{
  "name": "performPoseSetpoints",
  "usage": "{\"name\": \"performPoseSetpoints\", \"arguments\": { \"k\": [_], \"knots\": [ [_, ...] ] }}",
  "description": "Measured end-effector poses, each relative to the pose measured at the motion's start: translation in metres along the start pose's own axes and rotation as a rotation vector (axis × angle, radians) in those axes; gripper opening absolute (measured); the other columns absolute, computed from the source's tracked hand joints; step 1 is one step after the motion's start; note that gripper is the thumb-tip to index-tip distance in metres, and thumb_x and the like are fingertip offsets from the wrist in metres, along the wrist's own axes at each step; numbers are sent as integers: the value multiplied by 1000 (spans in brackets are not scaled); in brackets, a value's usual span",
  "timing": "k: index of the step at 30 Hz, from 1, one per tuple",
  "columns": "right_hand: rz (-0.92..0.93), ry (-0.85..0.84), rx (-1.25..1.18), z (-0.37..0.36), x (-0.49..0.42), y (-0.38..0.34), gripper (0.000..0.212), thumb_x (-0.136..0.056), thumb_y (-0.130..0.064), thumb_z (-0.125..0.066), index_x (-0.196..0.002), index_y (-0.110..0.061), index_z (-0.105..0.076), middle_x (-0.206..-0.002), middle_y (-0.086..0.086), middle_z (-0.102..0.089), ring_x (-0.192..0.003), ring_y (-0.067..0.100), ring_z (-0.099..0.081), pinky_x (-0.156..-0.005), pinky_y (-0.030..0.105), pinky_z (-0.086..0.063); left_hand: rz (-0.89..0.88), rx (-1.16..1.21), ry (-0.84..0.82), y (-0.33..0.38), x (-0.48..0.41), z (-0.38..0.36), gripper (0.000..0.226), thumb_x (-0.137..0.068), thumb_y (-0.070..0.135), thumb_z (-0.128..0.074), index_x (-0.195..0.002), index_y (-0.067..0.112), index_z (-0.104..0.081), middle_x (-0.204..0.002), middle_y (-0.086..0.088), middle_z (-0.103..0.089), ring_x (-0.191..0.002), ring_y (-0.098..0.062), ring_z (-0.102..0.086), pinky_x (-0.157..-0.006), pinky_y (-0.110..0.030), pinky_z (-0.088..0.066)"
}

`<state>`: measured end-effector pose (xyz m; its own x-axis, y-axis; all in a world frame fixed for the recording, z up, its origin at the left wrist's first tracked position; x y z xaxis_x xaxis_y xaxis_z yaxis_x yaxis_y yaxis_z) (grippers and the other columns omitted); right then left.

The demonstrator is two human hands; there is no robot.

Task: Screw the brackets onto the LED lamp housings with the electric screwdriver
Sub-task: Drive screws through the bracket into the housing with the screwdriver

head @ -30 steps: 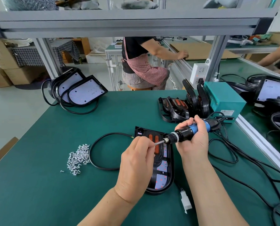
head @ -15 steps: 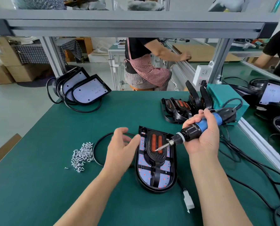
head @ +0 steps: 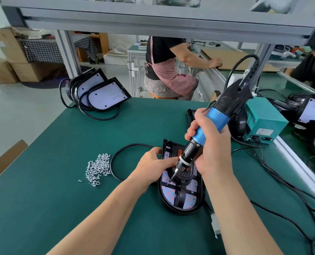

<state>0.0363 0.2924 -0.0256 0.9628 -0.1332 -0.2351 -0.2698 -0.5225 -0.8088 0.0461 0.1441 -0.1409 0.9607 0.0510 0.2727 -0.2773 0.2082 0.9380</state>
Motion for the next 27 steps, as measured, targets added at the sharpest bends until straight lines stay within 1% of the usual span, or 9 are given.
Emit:
{"name": "performPoseSetpoints", "arguments": {
  "k": [3,6,8,11,13,20,22,25,27],
  "knots": [
    [8,-15,45,-3,0,2,14,-93,-2,-64,-95,-9,-53,-68,5,-48,-52,18,-46,-55,30,-42,-3,4,5,0,0,0,64,-47,58,-78,-104,29,-69,-90,14,-77,-87,-7,-74,-89,-38,-58],
    [11,-19,61,-6,1,4,21,-85,-9,-67,-99,-8,-52,-72,8,-47,-52,18,-46,-54,30,-43,-1,-7,12,1,1,0,66,-46,60,-75,-103,29,-69,-91,13,-77,-91,-11,-73,-92,-41,-57],
    [20,-26,69,-7,0,4,22,-83,-10,-68,-99,-7,-52,-72,10,-47,-51,19,-46,-53,28,-44,-12,-21,17,4,3,1,69,-45,61,-73,-105,27,-69,-94,10,-77,-93,-13,-72,-93,-43,-57],
    [26,-38,66,-9,-1,6,22,-84,-9,-68,-99,-6,-53,-69,8,-48,-51,18,-47,-52,27,-45,-17,-51,33,8,5,1,82,-43,63,-69,-114,22,-66,-105,3,-74,-99,-17,-70,-95,-45,-55],
    [26,-50,67,-10,-1,7,20,-85,-8,-68,-98,-7,-52,-64,5,-50,-50,18,-48,-52,27,-46,-18,-60,35,9,7,1,83,-43,64,-66,-113,21,-66,-105,1,-73,-99,-19,-70,-95,-46,-55],
    [46,-68,79,-14,3,7,17,-83,-9,-69,-93,-12,-56,-58,1,-52,-48,17,-49,-52,27,-46,-32,-62,37,10,8,1,72,-42,64,-65,-100,22,-68,-94,4,-74,-93,-17,-70,-89,-42,-57],
    [53,-67,79,-14,5,7,17,-83,-10,-69,-94,-11,-56,-59,2,-52,-48,17,-49,-52,27,-45,-34,-61,36,10,7,1,69,-44,63,-65,-100,22,-68,-94,3,-74,-93,-17,-70,-89,-43,-57],
    [61,-63,81,-14,6,8,18,-83,-9,-69,-96,-10,-56,-59,2,-51,-48,17,-49,-52,27,-45,-41,-70,49,10,7,1,59,-50,57,-67,-95,21,-68,-93,1,-74,-93,-21,-71,-90,-47,-56],
    [60,-63,78,-13,6,9,18,-84,-9,-69,-96,-10,-56,-59,2,-51,-49,18,-49,-52,27,-45,-44,-69,53,10,6,1,62,-47,59,-67,-95,20,-68,-94,-1,-74,-95,-23,-71,-91,-48,-56]
  ]
}}
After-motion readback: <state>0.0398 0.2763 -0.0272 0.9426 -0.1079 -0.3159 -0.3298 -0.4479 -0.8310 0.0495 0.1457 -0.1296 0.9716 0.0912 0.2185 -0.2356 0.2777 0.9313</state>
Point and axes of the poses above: each hand's wrist, its own x-axis away from the middle knuckle, its own z-axis out of the back of the hand, y = z × x, the point moved 7 cm from there along -x, towards the middle knuckle
